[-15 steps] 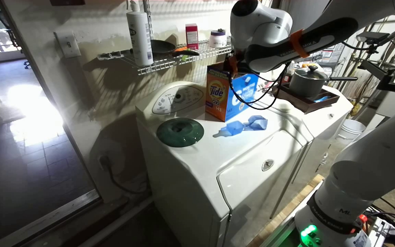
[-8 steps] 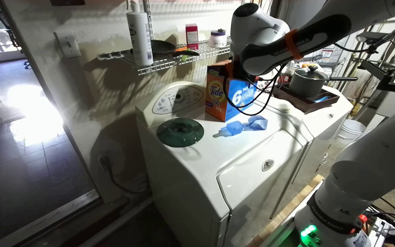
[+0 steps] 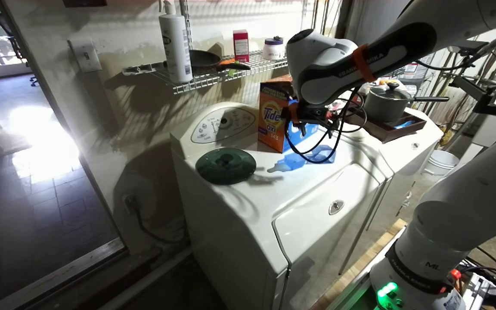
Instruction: Pick up the blue scoop from the shelf and place it in the washing powder box on top of the washing machine
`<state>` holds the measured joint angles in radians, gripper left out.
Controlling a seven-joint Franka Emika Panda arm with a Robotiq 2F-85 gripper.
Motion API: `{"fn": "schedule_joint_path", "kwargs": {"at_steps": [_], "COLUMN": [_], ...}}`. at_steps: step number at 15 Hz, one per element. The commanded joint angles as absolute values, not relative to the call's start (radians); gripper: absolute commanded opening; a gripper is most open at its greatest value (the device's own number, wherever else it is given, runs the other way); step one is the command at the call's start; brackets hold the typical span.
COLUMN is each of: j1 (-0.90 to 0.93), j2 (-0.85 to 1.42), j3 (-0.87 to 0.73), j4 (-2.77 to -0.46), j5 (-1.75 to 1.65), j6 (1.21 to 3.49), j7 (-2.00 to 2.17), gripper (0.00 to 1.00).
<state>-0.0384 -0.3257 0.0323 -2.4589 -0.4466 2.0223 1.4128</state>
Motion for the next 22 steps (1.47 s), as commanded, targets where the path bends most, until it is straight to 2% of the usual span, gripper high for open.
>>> {"fn": "schedule_joint_path", "kwargs": {"at_steps": [1,12,22], "j1": [-0.07,-0.181,-0.218], "j2": [-0.323,-0.234,-0.085], "j3": [0.046,0.017,-0.057], "j4": [-2.497,-2.562,-2.547], "j5": [-0.46,-0.648,-0.707], "j6": [2.017,2.382,2.661], "j7": [1.417,1.64,1.635], "gripper": [1.0,1.0,1.0]}}
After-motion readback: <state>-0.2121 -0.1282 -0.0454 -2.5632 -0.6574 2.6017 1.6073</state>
